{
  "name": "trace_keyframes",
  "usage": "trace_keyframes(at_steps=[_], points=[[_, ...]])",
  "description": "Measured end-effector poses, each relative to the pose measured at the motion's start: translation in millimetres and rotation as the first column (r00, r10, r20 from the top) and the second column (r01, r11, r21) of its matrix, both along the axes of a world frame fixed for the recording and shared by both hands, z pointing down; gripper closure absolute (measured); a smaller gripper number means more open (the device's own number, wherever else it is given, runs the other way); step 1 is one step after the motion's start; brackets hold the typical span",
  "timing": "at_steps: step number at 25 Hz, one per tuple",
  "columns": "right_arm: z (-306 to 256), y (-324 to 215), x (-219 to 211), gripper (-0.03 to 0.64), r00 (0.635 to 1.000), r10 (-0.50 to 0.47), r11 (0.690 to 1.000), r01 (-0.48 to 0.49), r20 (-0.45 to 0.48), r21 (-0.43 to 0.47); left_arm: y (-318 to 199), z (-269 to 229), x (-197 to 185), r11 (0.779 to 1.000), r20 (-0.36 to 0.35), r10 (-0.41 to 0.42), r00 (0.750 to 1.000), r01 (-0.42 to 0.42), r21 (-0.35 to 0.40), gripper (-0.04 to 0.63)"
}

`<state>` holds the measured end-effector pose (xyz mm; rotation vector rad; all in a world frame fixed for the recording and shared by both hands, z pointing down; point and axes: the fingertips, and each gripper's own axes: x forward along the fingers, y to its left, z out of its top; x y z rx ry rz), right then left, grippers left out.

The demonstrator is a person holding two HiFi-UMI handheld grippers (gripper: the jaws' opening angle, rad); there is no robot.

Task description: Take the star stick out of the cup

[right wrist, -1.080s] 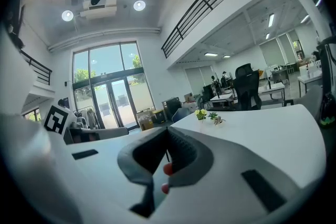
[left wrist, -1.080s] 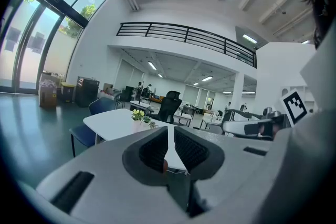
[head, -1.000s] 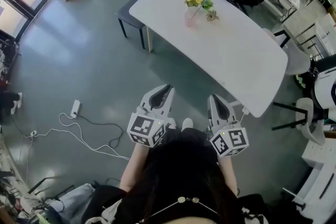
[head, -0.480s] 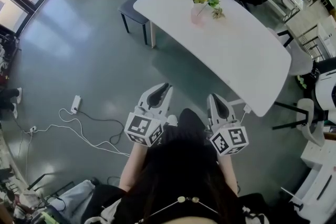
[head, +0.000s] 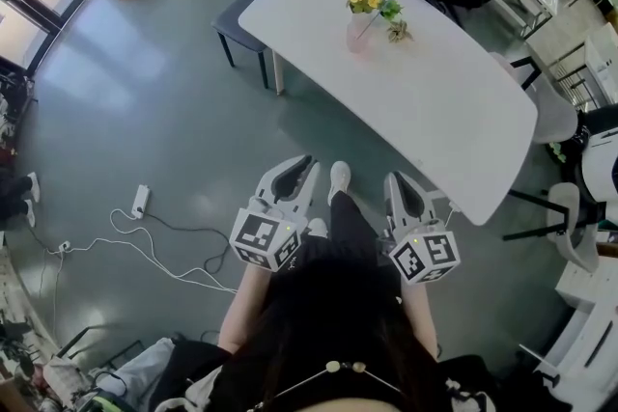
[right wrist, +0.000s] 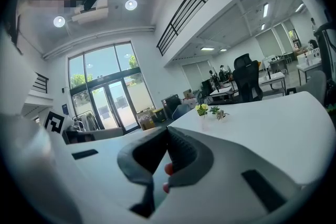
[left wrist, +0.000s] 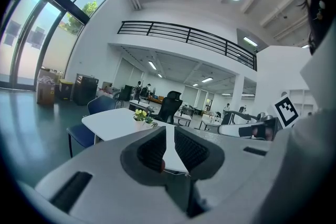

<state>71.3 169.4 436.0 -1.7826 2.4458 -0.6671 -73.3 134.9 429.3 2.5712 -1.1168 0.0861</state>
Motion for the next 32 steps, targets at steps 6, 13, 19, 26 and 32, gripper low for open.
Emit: trace_keyframes(at_steps=[6,13,19,26,32], points=[[7.6,-63.3,29.4,0.612,1.000,0.014,1.000,-0.014,0.006,-0.018,-53.0,4.5,14.9,1.000,0.010,-0.006,1.000,0.006,-0.010,0.554],[16.5,-161.5,67.2,0.612,1.000,0.000,0.999,0.000,-0.010,-0.046,-139.0,0.8,34.1,0.999,0.037,-0.040,0.999,0.041,-0.019,0.554],[30.7,-238.7,82.8,0.563,0.996,-0.084,0.994,0.082,-0.023,-0.076,-189.0,7.6,51.7,0.998,0.035,-0.036,0.999,0.038,-0.053,0.550],[55.9,-323.0,91.3,0.538,0.986,-0.163,0.978,0.158,-0.023,-0.137,-227.3,11.1,69.7,0.996,0.039,-0.045,0.998,0.048,-0.078,0.534],[98.9,-376.9,85.4,0.525,0.982,-0.190,0.949,0.187,0.012,-0.253,-247.4,20.9,68.0,0.992,0.059,-0.036,0.998,0.043,-0.115,0.512]])
